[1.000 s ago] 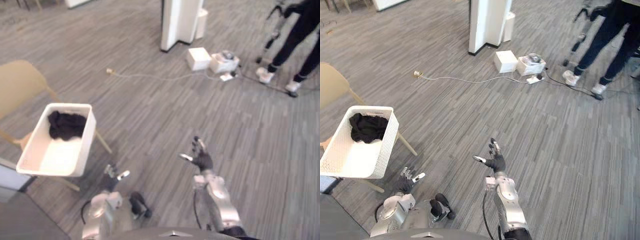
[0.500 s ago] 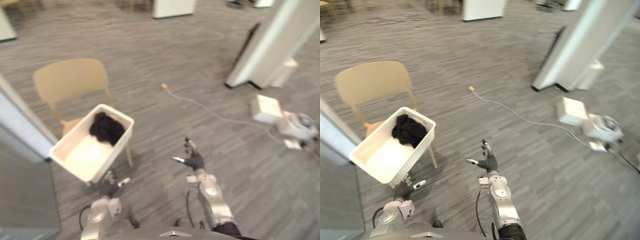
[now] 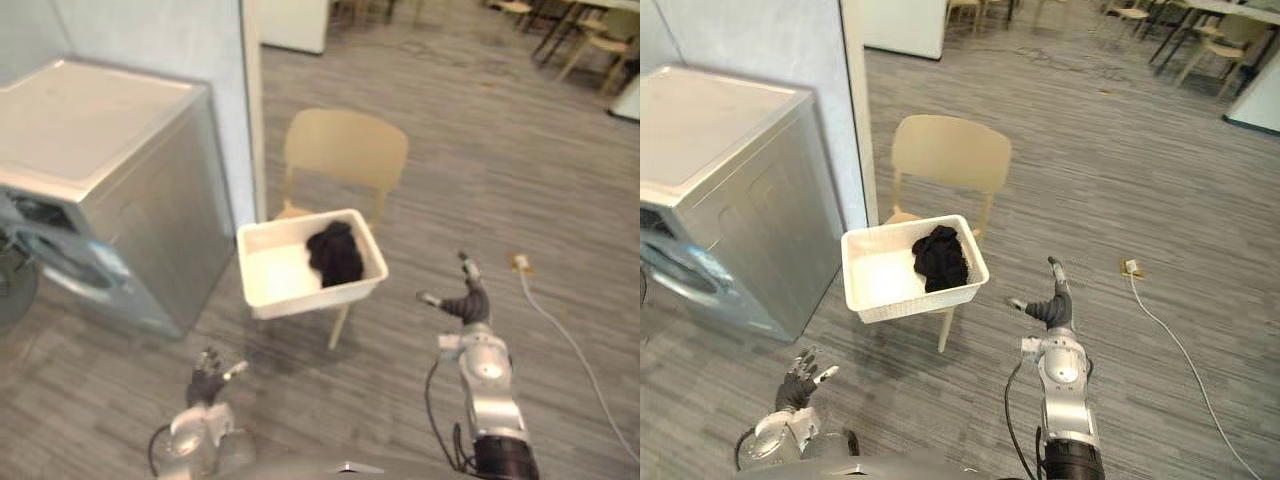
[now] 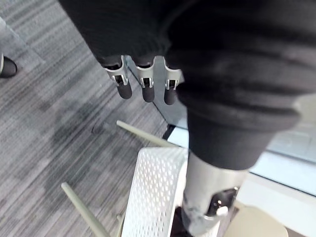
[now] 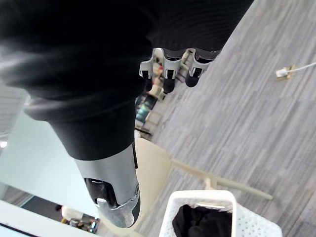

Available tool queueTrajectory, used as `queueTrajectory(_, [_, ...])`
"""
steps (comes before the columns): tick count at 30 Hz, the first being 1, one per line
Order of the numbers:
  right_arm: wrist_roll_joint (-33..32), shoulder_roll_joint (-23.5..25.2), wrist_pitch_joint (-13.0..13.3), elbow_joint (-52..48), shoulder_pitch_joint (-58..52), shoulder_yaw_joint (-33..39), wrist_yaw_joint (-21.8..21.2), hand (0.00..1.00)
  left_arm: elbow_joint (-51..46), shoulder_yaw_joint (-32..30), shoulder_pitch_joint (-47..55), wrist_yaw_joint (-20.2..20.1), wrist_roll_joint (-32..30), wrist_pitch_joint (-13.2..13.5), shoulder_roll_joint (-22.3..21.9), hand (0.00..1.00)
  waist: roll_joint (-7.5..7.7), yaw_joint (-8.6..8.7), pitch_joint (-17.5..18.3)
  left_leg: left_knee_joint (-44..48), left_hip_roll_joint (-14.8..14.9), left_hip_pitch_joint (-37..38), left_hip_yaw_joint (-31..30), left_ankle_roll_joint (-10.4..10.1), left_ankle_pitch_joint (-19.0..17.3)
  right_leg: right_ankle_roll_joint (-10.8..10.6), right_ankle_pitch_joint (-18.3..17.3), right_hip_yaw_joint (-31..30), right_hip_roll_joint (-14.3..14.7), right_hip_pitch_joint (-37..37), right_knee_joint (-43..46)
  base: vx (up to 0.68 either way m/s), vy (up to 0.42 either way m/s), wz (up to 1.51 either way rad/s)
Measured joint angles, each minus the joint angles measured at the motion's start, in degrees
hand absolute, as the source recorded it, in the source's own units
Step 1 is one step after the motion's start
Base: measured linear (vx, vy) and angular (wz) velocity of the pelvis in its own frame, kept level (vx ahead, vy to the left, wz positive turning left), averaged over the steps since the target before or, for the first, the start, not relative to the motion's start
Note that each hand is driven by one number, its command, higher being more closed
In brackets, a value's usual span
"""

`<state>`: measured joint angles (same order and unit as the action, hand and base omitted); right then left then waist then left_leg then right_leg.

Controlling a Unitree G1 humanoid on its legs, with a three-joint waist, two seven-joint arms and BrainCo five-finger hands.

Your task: Pick up the laundry basket with both hands and put the clothes into the washing machine.

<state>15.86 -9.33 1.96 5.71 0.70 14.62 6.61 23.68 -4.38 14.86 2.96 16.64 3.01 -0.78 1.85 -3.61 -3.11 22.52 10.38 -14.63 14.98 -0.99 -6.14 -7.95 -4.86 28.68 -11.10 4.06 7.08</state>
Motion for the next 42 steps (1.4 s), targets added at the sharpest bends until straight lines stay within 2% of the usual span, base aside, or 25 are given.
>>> queueTrajectory(2, [0.1, -0.3, -0.2, 3.7, 5.0, 1.4, 0.7, 0.00, -0.5, -1.3, 0.1, 0.2, 0.1, 0.0, 0.7, 0.00, 0.53, -0.29, -0.6, -1.6, -0.6, -0.8, -0.9, -0.1, 1.2, -0.2, 1.1, 0.2, 0.2, 0.0, -2.3, -0.03, 0.050, 0.20])
queueTrajectory(7, [0.0, -1.0, -1.2, 7.0, 7.2, 1.5, 1.7, 0.00, -0.5, -0.6, 1.2, 0.0, 0.7, 0.0, 0.5, 0.00, 0.78, -1.18, -0.8, -5.3, -0.9, -0.2, 1.0, -0.9, 2.1, -0.6, 0.8, -1.9, 0.1, -1.9, -3.6, -0.08, 0.015, -0.13])
queueTrajectory(10, [-1.1, -1.4, -2.3, 8.1, 7.4, 3.0, 2.2, 0.00, -0.5, 0.6, 1.0, -0.1, 0.6, -0.1, 0.7, 0.00, 2.04, -0.78, -1.5, -4.1, -2.6, -0.1, 3.3, -0.1, 0.2, -1.4, -1.7, -4.6, -3.2, -5.5, 2.2, 0.00, 0.113, -0.29])
queueTrajectory(11, [-2.1, -1.4, -2.6, 9.0, 7.6, 3.5, 2.2, 0.00, -0.5, 0.7, 0.9, -0.1, 0.6, -0.1, 0.8, 0.00, 2.08, -0.46, -1.6, -3.5, -3.2, 0.7, 4.1, -0.2, -1.6, 0.8, -3.3, -5.4, -5.1, -6.8, 6.1, 0.03, 0.103, -0.36])
queueTrajectory(12, [-2.2, -1.4, -3.4, 9.5, 7.6, 3.4, 2.2, 0.00, -0.5, 0.8, 0.9, 0.0, 0.6, -0.1, 1.1, 0.00, 2.64, 0.21, -1.9, -3.5, -4.1, 2.0, 5.5, 0.1, -3.1, 4.2, -4.6, -6.7, -6.6, -8.4, 11.1, 0.08, 0.121, -0.51])
queueTrajectory(13, [-2.2, -1.5, -3.5, 10.7, 8.6, 2.3, 2.2, 0.00, -0.6, 0.8, 0.8, 0.2, 0.6, -0.1, 1.7, 0.00, 2.74, 0.59, -2.2, -3.7, -4.2, 2.9, 6.9, 0.7, -3.8, 6.3, -2.5, -8.1, -7.8, -11.6, 16.6, 0.09, 0.128, -0.58])
queueTrajectory(15, [-2.1, -1.5, -3.6, 13.6, 10.8, -0.5, 2.0, 0.00, -0.6, 0.6, 0.6, 0.5, 0.6, -0.1, 2.7, 0.00, 2.52, 0.82, -2.9, -5.1, -3.8, 5.8, 8.9, 1.5, -3.9, 7.8, 0.4, -8.3, -9.0, -15.7, 23.2, 0.12, 0.165, -0.70])
queueTrajectory(16, [-2.1, -1.5, -3.6, 14.2, 11.2, -1.2, 1.4, 0.00, -0.7, 0.3, 0.2, 0.6, 0.6, -0.1, 3.1, 0.00, 1.97, 1.42, -3.3, -6.0, -3.5, 7.6, 9.4, 1.5, -3.9, 6.6, -1.5, -7.3, -8.5, -16.1, 23.6, 0.16, 0.153, -0.52])
queueTrajectory(18, [-2.1, -1.8, -3.6, 14.2, 11.8, -2.1, 0.8, 0.00, -0.9, 0.1, -0.6, 0.5, 0.8, -0.1, 3.1, 0.00, 1.53, 2.02, -3.7, -8.0, -3.5, 10.0, 10.6, 1.3, -3.8, 6.3, -3.0, -6.2, -6.5, -16.3, 20.9, 0.15, 0.073, -0.21])
queueTrajectory(20, [-2.0, -3.1, -3.6, 13.7, 13.1, -3.8, -0.4, 0.00, -2.2, 0.2, -1.8, 0.4, 0.9, -0.1, 2.9, 0.00, 1.49, 2.51, -3.7, -9.9, -3.5, 11.7, 12.0, 0.8, -3.5, 6.2, -1.8, -5.8, -2.9, -18.5, 12.4, 0.19, -0.009, -0.18])
queueTrajectory(21, [-2.0, -3.4, -3.5, 13.3, 13.2, -3.8, -0.4, 0.00, -2.3, 0.2, -2.2, 0.3, 1.0, -0.1, 2.9, 0.00, 1.53, 2.84, -3.7, -9.9, -3.5, 11.7, 11.9, 0.6, -3.4, 6.2, -0.6, -5.8, -2.3, -19.0, 9.7, 0.22, -0.067, 0.05])
queueTrajectory(22, [-2.0, -3.8, -3.5, 13.2, 13.3, -3.8, -0.5, 0.00, -2.3, 0.2, -3.0, 0.3, 1.2, -0.1, 2.9, 0.00, 2.32, 3.33, -3.1, -9.8, -3.7, 11.8, 11.8, 0.0, -3.4, 6.3, 3.0, -6.3, -1.6, -19.3, 5.1, 0.22, -0.106, 0.23])
queueTrajectory(23, [-2.0, -4.1, -3.5, 13.2, 13.2, -3.9, -0.7, 0.00, -2.2, 0.2, -3.6, 0.3, 1.2, -0.1, 3.0, 0.00, 2.51, 3.64, -3.2, -9.6, -4.2, 12.5, 11.5, -1.0, -3.6, 7.0, 9.1, -8.2, -1.5, -19.2, 2.7, 0.18, -0.094, 0.25])
queueTrajectory(24, [-1.9, -4.2, -3.5, 13.2, 12.9, -4.0, -1.0, 0.00, -2.2, 0.2, -3.7, 0.3, 1.2, -0.1, 3.0, 0.00, 2.77, 3.72, -3.1, -9.5, -4.6, 13.2, 11.1, -1.6, -4.0, 6.8, 12.3, -9.7, -1.5, -19.0, 2.9, 0.22, -0.168, 0.08])
queueTrajectory(26, [-1.8, -5.2, -3.5, 12.8, 11.7, -4.5, -1.8, 0.00, -0.2, 0.4, -4.0, 0.3, 1.0, 0.0, 0.9, 0.00, -1.45, 4.03, -3.1, -7.4, -1.0, 13.2, 8.3, -4.4, -6.0, 5.6, 9.0, -10.3, 1.5, -16.9, 4.0, 0.20, -0.179, 0.15])
queueTrajectory(28, [-0.5, -5.1, -3.5, 12.7, 9.0, -4.7, -2.5, 0.00, 0.3, 0.7, -4.0, 0.0, 0.6, 0.0, -0.6, 0.00, -3.33, 4.13, -3.2, -4.0, 2.6, 13.0, 5.9, -5.3, -7.4, 6.5, 6.2, -7.5, 3.7, -14.7, 5.1, 0.17, -0.183, 0.46])
queueTrajectory(30, [0.7, -3.8, -3.6, 11.3, 5.4, -5.7, -2.8, 0.00, 1.7, 1.1, -4.5, -0.1, 0.6, 0.1, -0.7, 0.00, -3.12, 4.16, -3.4, 2.4, 5.2, 11.6, 3.3, -5.2, -7.3, 7.1, 2.5, -5.6, 4.8, -12.8, 7.3, 0.15, -0.218, 0.54])
queueTrajectory(31, [1.3, -2.4, -3.6, 10.2, 3.7, -6.3, -2.9, 0.00, 3.3, 1.2, -4.8, 0.1, 0.6, 0.0, -0.6, 0.00, -3.00, 4.27, -3.5, 7.9, 7.0, 9.8, 1.7, -4.1, -6.6, 7.5, 1.0, -4.4, 5.4, -11.2, 8.2, 0.12, -0.218, 0.34])
queueTrajectory(32, [1.6, -1.5, -3.5, 10.0, 2.8, -7.2, -2.9, 0.00, 4.9, 1.6, -4.7, 0.2, 0.6, -0.1, -0.5, 0.00, -2.71, 4.17, -3.6, 11.6, 7.9, 8.5, 0.4, -2.3, -5.0, 7.9, 0.2, -3.9, 5.7, -9.4, 8.0, 0.11, -0.212, 0.25])
queueTrajectory(34, [1.5, -0.6, -3.4, 8.8, 1.5, -7.7, -2.9, 0.00, 5.0, 2.9, -4.4, 0.4, 0.6, -0.1, -0.3, 0.00, -1.63, 3.71, -4.0, 13.3, 8.2, 7.5, -0.5, -2.4, -4.5, 8.2, -0.2, -3.6, 5.4, -7.7, 6.3, 0.09, -0.141, 0.14])
queueTrajectory(36, [1.3, -0.2, -3.1, 8.6, 2.0, -8.4, -2.9, 0.00, 4.7, 3.3, -4.6, 0.4, 0.6, -0.1, -0.4, 0.00, -1.81, 3.62, -3.9, 10.4, 8.2, 6.2, -0.9, -2.6, -6.2, 8.7, -0.3, -4.1, 5.4, -7.8, 5.2, 0.08, -0.046, -0.03])
queueTrajectory(38, [1.3, -0.3, -3.0, 8.8, 1.9, -10.1, -3.0, 0.00, 4.5, 3.3, -4.3, 0.4, 0.7, -0.1, -0.4, 0.00, -1.76, 3.61, -3.9, 4.2, 8.0, 5.6, -1.0, -2.7, -6.0, 8.2, 0.1, -4.7, 5.2, -7.8, 4.4, 0.07, 0.063, -0.17])
queueTrajectory(39, [1.3, -0.4, -2.8, 8.8, 1.9, -10.7, -3.3, 0.00, 4.5, 3.3, -3.7, 0.4, 0.8, -0.1, -0.4, 0.00, -2.42, 3.63, -3.5, -1.6, 7.5, 5.8, -0.9, -2.4, -2.4, 7.3, 0.4, -5.0, 5.4, -7.9, 4.2, 0.11, 0.163, -0.29])
queueTrajectory(40, [1.3, -0.9, -2.3, 9.1, 1.8, -11.2, -4.1, 0.00, 4.6, 3.4, -2.9, 0.4, 0.8, 0.0, -0.6, 0.00, -3.52, 3.56, -2.9, -4.3, 7.6, 5.9, -0.8, -4.4, 1.9, 5.8, 0.8, -5.9, 6.0, -8.0, 4.2, 0.13, 0.180, -0.26])
queueTrajectory(42, [1.3, -1.1, -2.1, 9.6, 2.0, -12.1, -5.3, 0.00, 4.5, 3.4, -2.1, 0.4, 0.7, 0.0, 0.3, 0.00, -1.68, 3.59, -2.2, -6.0, 5.9, 6.8, -0.6, -5.2, 2.1, 4.4, 2.7, -6.4, 5.0, -7.7, 2.0, 0.15, 0.169, -0.11])
